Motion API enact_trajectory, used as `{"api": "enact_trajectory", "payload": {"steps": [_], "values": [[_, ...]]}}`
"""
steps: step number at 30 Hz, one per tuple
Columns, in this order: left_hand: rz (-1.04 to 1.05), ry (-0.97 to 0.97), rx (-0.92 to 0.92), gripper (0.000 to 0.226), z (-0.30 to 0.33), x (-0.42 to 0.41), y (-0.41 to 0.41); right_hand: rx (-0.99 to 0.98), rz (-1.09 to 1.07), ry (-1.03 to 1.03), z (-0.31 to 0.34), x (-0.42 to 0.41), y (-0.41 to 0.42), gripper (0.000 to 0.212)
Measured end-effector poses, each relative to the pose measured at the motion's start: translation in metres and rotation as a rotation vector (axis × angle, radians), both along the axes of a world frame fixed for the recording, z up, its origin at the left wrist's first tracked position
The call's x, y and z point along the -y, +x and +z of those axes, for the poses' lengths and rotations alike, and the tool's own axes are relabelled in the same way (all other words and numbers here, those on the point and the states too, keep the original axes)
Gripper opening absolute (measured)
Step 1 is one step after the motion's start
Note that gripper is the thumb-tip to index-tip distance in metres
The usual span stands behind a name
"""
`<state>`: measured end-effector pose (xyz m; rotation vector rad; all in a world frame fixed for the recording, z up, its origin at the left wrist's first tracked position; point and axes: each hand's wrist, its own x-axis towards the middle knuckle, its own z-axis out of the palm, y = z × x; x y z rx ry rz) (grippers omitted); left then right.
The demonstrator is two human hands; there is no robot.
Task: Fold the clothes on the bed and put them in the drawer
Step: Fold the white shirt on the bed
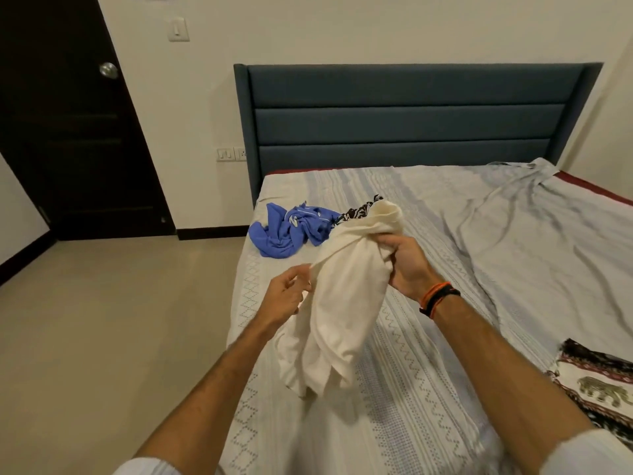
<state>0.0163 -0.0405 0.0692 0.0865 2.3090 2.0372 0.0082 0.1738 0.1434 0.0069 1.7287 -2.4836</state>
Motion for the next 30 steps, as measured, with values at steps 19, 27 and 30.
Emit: {"api": "enact_trajectory", "payload": {"steps": [19, 27, 30], "values": [[0.128, 0.383, -0.098, 0.015, 0.070, -0.014, -0.013, -0.359, 0.286, 0.960, -0.012, 0.022, 0.001, 0.087], [0.151, -0.016, -0.113, 0.065, 0.020, -0.005, -0.005, -0.124, 0.020, 0.339, -0.005, 0.049, -0.018, 0.018], [0.069, -0.251, 0.040, 0.083, -0.006, -0.005, 0.003, -0.101, -0.008, 0.001, 0.007, 0.054, -0.027, 0.017]]}}
